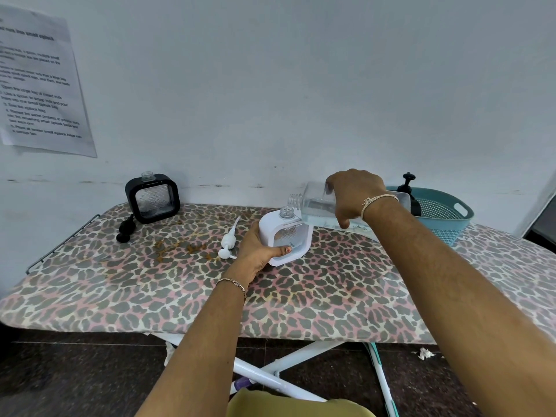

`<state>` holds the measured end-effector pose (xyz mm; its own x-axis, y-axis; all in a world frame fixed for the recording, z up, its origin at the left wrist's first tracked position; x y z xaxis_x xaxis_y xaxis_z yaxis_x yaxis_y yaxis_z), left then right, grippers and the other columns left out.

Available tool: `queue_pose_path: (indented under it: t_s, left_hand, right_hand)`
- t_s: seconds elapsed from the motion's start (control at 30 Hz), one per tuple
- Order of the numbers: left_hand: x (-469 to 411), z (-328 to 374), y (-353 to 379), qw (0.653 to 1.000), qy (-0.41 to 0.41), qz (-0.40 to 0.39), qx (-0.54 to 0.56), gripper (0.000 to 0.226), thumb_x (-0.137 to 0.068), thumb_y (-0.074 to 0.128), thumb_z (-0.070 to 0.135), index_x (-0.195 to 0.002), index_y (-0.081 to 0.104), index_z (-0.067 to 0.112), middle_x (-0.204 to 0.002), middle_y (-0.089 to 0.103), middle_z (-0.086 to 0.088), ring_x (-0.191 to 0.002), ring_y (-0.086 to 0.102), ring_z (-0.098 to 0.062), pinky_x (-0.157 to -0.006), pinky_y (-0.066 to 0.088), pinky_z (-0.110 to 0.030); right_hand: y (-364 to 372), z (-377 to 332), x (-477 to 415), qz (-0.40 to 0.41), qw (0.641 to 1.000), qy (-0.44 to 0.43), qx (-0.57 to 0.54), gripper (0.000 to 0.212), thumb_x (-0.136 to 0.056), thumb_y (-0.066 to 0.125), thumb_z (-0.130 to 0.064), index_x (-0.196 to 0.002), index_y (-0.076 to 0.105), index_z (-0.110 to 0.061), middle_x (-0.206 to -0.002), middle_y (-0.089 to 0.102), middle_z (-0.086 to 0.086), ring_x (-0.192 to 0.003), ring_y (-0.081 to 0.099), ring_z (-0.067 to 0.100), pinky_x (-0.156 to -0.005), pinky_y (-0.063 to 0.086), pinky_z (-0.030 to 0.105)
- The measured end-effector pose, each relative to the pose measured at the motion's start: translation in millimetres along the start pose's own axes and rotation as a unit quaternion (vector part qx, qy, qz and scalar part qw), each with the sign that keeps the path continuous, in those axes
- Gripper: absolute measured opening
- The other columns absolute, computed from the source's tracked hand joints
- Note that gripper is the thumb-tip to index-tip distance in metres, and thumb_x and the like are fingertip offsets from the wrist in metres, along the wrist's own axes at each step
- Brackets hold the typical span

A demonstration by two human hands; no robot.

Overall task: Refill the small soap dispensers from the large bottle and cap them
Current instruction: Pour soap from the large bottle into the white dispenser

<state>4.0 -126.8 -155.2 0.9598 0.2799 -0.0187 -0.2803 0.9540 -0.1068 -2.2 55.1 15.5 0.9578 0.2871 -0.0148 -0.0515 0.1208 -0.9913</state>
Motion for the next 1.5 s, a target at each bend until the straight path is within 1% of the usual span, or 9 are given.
queue_pose_path:
  t_s: [0.2, 0.37, 0.5, 0.73, 0.97, 1.17, 1.4, 1.5]
  left_hand:
    - [0.1, 0.4, 0.1, 1.0, 0.001, -0.002, 0.004, 0.085, -0.054, 0.092, 0.007, -0.128, 0.053, 0.022, -0.119, 0.065, 0.002, -0.11, 0.06, -0.016, -0.095, 0.05, -0.034]
    - [-0.3, -0.4, -0.1, 1.0, 0.002, -0.001, 0.004, 0.084, -0.053, 0.092, 0.008, -0.126, 0.054, 0.023, -0.118, 0.065, 0.003, -0.11, 0.06, -0.016, -0.095, 0.051, -0.036]
    - [0.4, 0.6, 0.2, 1.0, 0.002, 0.0, 0.001, 0.084, -0.055, 0.091, 0.007, -0.127, 0.053, 0.022, -0.118, 0.064, 0.003, -0.109, 0.059, -0.016, -0.094, 0.05, -0.033]
    - [-2.5, -3.3, -0.1, 1.0, -0.004, -0.002, 0.005, 0.084, -0.053, 0.092, 0.008, -0.126, 0.054, 0.024, -0.121, 0.064, 0.003, -0.111, 0.06, -0.016, -0.096, 0.051, -0.037]
    - [-3.4, -3.4, 0.2, 1.0, -0.003, -0.002, 0.004, 0.084, -0.053, 0.092, 0.008, -0.126, 0.054, 0.024, -0.12, 0.064, 0.003, -0.111, 0.059, -0.016, -0.095, 0.05, -0.034]
    - [-4.2, -4.7, -0.6, 1.0, -0.002, 0.0, -0.003, 0.085, -0.052, 0.093, 0.01, -0.127, 0.054, 0.023, -0.12, 0.064, 0.003, -0.111, 0.059, -0.017, -0.098, 0.05, -0.039]
    - [-4.3, -4.6, -0.5, 1.0, -0.003, 0.002, -0.004, 0.086, -0.051, 0.093, 0.011, -0.127, 0.054, 0.023, -0.121, 0.064, 0.002, -0.111, 0.06, -0.017, -0.098, 0.049, -0.041]
    - [-4.4, -5.8, -0.7, 1.0, -0.006, 0.001, -0.002, 0.086, -0.05, 0.094, 0.012, -0.126, 0.054, 0.024, -0.121, 0.065, 0.002, -0.111, 0.06, -0.017, -0.098, 0.05, -0.041]
  right_hand:
    - [-1.3, -0.6, 0.4, 0.004, 1.0, -0.003, 0.003, 0.071, -0.06, 0.087, -0.016, -0.124, 0.056, -0.022, -0.117, 0.063, 0.002, -0.108, 0.061, 0.025, -0.074, 0.043, 0.031]
    - [-1.3, -0.9, -0.4, 0.01, 1.0, -0.004, 0.002, 0.071, -0.059, 0.087, -0.016, -0.123, 0.057, -0.022, -0.116, 0.063, 0.003, -0.106, 0.061, 0.026, -0.073, 0.042, 0.031]
    - [-0.8, -1.0, -1.0, 0.008, 1.0, -0.005, 0.004, 0.071, -0.059, 0.087, -0.016, -0.123, 0.057, -0.022, -0.115, 0.063, 0.003, -0.106, 0.061, 0.026, -0.075, 0.044, 0.032]
    - [-0.1, -1.0, -2.4, 0.007, 1.0, -0.005, 0.006, 0.07, -0.059, 0.087, -0.016, -0.122, 0.057, -0.022, -0.116, 0.063, 0.002, -0.107, 0.061, 0.025, -0.074, 0.044, 0.032]
    - [-0.6, -1.0, -2.8, 0.007, 1.0, -0.006, 0.01, 0.07, -0.058, 0.088, -0.016, -0.121, 0.057, -0.022, -0.116, 0.063, 0.002, -0.106, 0.061, 0.025, -0.073, 0.043, 0.032]
    - [-1.2, -1.5, -2.7, 0.007, 1.0, -0.007, 0.012, 0.07, -0.059, 0.087, -0.016, -0.122, 0.057, -0.021, -0.117, 0.063, 0.003, -0.107, 0.061, 0.025, -0.074, 0.044, 0.032]
    - [-1.6, -1.7, -1.9, 0.011, 1.0, -0.007, 0.012, 0.07, -0.059, 0.087, -0.016, -0.122, 0.058, -0.022, -0.116, 0.063, 0.003, -0.107, 0.061, 0.026, -0.076, 0.046, 0.033]
    - [-1.6, -2.1, -2.2, 0.013, 1.0, -0.006, 0.012, 0.07, -0.058, 0.087, -0.016, -0.122, 0.058, -0.022, -0.116, 0.064, 0.003, -0.106, 0.061, 0.025, -0.075, 0.044, 0.032]
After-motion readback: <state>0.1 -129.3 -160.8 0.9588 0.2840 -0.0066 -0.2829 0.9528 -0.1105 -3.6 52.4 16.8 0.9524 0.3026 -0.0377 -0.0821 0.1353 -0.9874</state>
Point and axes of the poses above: each hand's wrist, its own x-axis away from the middle knuckle, its own y-axis out of the palm, z = x × y, the point moved 8 cm from there along -x, towards the middle knuckle
